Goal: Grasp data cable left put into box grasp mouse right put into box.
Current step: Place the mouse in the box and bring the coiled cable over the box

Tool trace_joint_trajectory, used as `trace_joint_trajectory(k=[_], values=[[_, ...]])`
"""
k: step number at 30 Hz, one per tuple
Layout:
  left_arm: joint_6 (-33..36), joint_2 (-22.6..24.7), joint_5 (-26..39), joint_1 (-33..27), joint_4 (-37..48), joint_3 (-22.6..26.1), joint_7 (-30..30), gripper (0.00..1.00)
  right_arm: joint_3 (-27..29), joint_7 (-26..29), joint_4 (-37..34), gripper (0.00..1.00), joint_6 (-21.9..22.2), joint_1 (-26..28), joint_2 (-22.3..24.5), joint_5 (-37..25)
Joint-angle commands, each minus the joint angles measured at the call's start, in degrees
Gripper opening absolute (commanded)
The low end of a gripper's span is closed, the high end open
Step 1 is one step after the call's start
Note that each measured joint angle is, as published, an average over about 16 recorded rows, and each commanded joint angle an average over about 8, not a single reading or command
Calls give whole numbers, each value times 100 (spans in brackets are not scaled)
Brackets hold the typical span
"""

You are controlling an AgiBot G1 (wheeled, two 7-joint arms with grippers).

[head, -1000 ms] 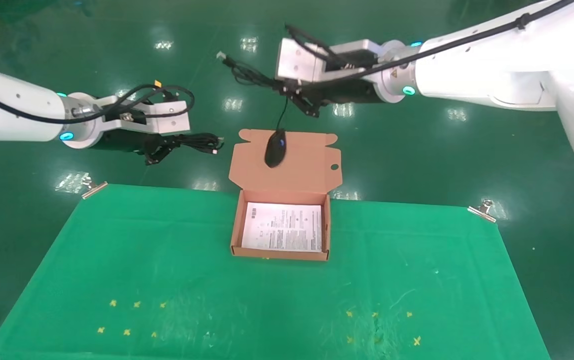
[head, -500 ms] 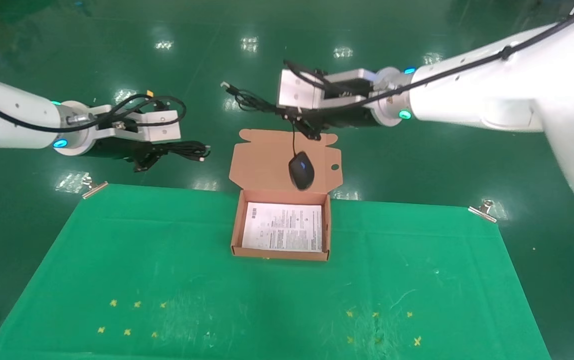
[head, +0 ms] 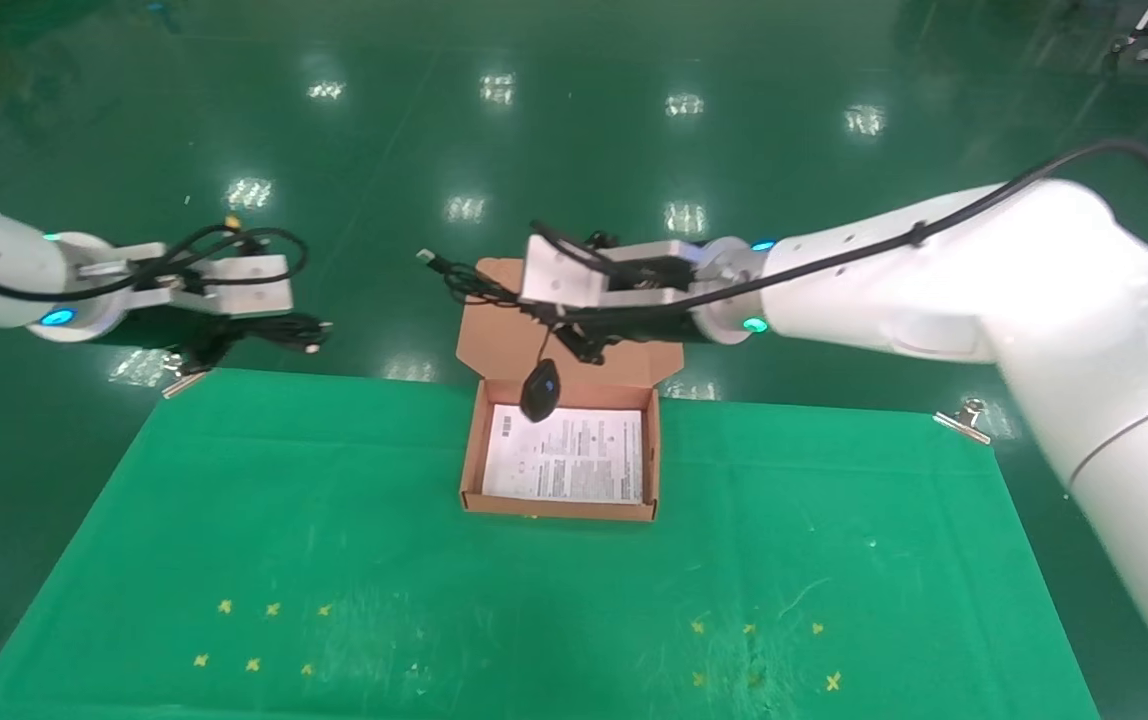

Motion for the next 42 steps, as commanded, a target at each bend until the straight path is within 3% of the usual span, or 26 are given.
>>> trace_joint_trajectory(k=[1, 12, 25, 26, 33, 34, 42], values=[[99, -64, 152, 9, -136, 39, -186, 0, -107, 68, 74, 0, 90, -66, -13, 69], [262, -205, 350, 122, -642, 63, -592, 0, -1049, 526, 407, 0, 732, -366, -31, 845], [294, -237, 391, 150, -758, 66, -678, 0, -1738, 1123, -407, 0, 1403, -708, -10, 1585], [294, -237, 392, 150, -760, 66, -680, 0, -1793, 1154, -441, 6, 1407, -715, -11, 1607], [300, -241, 398, 154, -772, 70, -683, 0, -2107, 1389, -627, 93, 1326, -739, -17, 1693], [300, -241, 399, 155, -773, 71, -683, 0, -2128, 1407, -644, 100, 1320, -740, -18, 1697], [302, -242, 400, 156, -775, 71, -684, 0, -2137, 1404, -649, 100, 1306, -735, -20, 1703]])
